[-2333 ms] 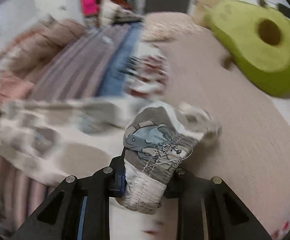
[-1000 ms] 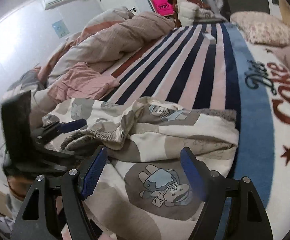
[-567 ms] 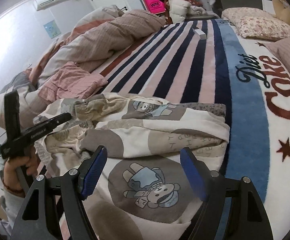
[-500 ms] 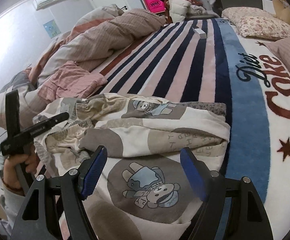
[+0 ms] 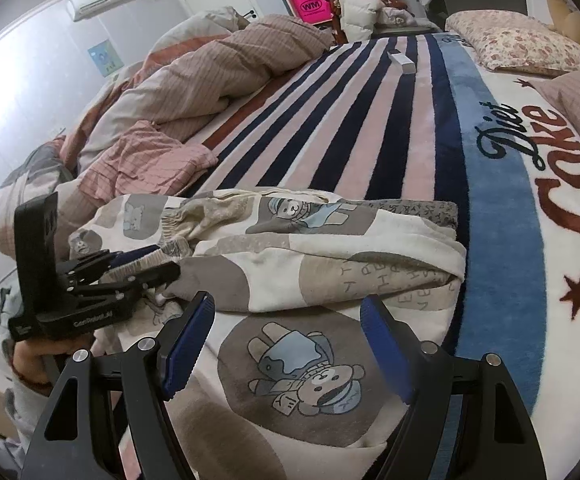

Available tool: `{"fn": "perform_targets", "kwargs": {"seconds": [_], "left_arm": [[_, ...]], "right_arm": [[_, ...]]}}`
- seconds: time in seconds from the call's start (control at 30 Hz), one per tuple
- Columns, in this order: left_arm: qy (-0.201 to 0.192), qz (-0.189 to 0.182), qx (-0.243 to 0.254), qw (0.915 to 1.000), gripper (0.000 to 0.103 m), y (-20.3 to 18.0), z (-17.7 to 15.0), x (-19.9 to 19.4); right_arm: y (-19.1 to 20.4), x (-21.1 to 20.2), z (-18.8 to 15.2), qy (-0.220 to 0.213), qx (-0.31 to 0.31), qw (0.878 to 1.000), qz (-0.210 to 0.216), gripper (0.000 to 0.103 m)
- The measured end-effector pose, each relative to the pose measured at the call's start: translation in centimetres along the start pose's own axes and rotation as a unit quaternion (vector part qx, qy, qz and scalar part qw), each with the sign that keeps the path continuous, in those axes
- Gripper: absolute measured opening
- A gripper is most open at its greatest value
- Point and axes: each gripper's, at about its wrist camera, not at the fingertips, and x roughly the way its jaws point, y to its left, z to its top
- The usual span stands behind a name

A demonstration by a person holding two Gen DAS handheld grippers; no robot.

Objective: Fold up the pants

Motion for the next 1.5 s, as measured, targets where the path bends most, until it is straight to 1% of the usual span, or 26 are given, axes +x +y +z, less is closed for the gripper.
{"fn": "perform_targets", "kwargs": {"seconds": [0.07,0.1,0.13,0.23,0.3,0.37,0.4,0.43,0.47,0.5,0.57,0.6,0.7,0.8,0.87,0.93,1.0,1.1,1.17,1.23,1.27,1.3,1.33,1.43,1.47,1.5], "left_arm": [[-0.007,-0.03,0.006,0.9995,0.023,-0.1,0.0,-1.0],[-0.009,-0.041,0.01,0.9991,0.014,-0.2,-0.1,-1.5],[-0.011,-0.047,0.016,0.9987,0.01,-0.4,-0.3,-2.1],[-0.021,-0.073,0.013,0.997,0.01,0.0,-0.2,-2.4],[-0.011,-0.061,0.007,0.9981,0.011,0.1,-0.1,-1.4],[0.001,-0.043,0.013,0.999,0.02,-0.4,-0.2,-0.4],[0.004,-0.039,0.014,0.9991,0.031,-0.4,-0.3,0.1],[0.006,-0.04,0.011,0.9991,0.035,-0.4,-0.4,0.3],[0.007,-0.042,0.007,0.9991,0.035,-0.3,-0.4,0.5],[0.008,-0.044,0.002,0.999,0.035,-0.2,-0.4,0.6],[0.003,-0.053,-0.001,0.9986,0.01,-0.1,-0.4,0.4],[-0.001,-0.06,-0.001,0.9982,0.007,-0.2,-0.3,0.2],[-0.043,-0.058,-0.032,0.9969,0.007,0.7,0.2,-1.1],[-0.101,-0.048,-0.093,0.9893,0.007,2.8,0.5,-2.8],[-0.13,-0.034,-0.104,0.9855,0.007,3.7,0.6,-3.5],[-0.153,0.005,-0.116,0.9814,0.007,4.6,0.9,-3.7],[-0.149,0.021,-0.124,0.9807,0.007,5.6,1.3,-2.9],[-0.127,0.022,-0.129,0.9833,0.007,6.7,1.5,-0.9],[-0.086,0.043,-0.129,0.987,0.01,6.6,1.3,0.7],[-0.061,0.054,-0.134,0.9876,0.02,6.6,1.0,1.1],[-0.056,0.06,-0.14,0.9867,0.035,6.8,0.8,0.7],[-0.055,0.062,-0.144,0.9862,0.048,6.9,0.6,0.3],[-0.054,0.061,-0.147,0.9857,0.053,7.3,0.3,-0.4],[-0.064,0.075,-0.171,0.9804,0.056,9.0,-0.3,-2.5],[-0.067,0.089,-0.182,0.9769,0.058,9.6,-0.6,-3.3],[-0.072,0.119,-0.198,0.9702,0.064,10.5,-1.0,-4.3]], "right_arm": [[-0.1,0.0,0.0,0.0,0.002,1.0,-0.001,0.073],[-0.1,0.0,0.0,0.0,0.003,1.0,-0.001,0.073],[-0.2,-0.1,-0.1,0.0,0.004,1.0,0.0,0.073],[-0.2,-0.1,0.0,-0.002,0.009,1.0,0.003,0.073],[-0.3,-0.2,0.0,-0.002,0.01,1.0,0.004,0.073],[-0.3,-0.2,0.0,-0.002,0.011,1.0,0.005,0.073],[-0.3,-0.2,0.0,-0.002,0.01,1.0,0.005,0.073],[-0.3,-0.2,0.0,-0.002,0.01,1.0,0.005,0.073],[-0.3,-0.2,0.0,-0.002,0.011,1.0,0.005,0.073],[-0.4,-0.2,0.0,-0.002,0.011,1.0,0.006,0.073],[-0.4,-0.3,0.0,-0.003,0.012,1.0,0.008,0.073],[-0.4,-0.3,0.0,-0.003,0.013,1.0,0.008,0.073],[-0.6,-0.5,0.0,-0.005,0.018,1.0,0.009,0.073],[-0.9,-0.7,0.1,-0.01,0.025,1.0,0.008,0.073],[-1.1,-0.8,0.1,-0.013,0.029,0.999,0.005,0.073],[-1.3,-0.9,0.2,-0.017,0.034,0.999,0.004,0.073],[-1.5,-1.0,0.2,-0.023,0.036,0.999,0.001,0.073],[-1.6,-0.7,0.2,-0.024,0.034,0.999,-0.02,0.073],[-2.0,0.0,0.1,-0.017,0.037,0.999,-0.034,0.073],[-2.5,0.8,-0.1,-0.003,0.045,0.998,-0.042,0.073],[-2.6,1.1,-0.1,0.004,0.048,0.998,-0.042,0.073],[-2.7,1.2,-0.2,0.008,0.049,0.998,-0.039,0.073],[-2.7,1.3,-0.2,0.012,0.048,0.998,-0.035,0.073],[-2.4,1.1,-0.2,0.013,0.042,0.999,-0.024,0.073],[-2.3,1.1,-0.2,0.013,0.044,0.999,-0.021,0.073],[-2.3,1.2,-0.2,0.014,0.044,0.999,-0.021,0.073]]}}
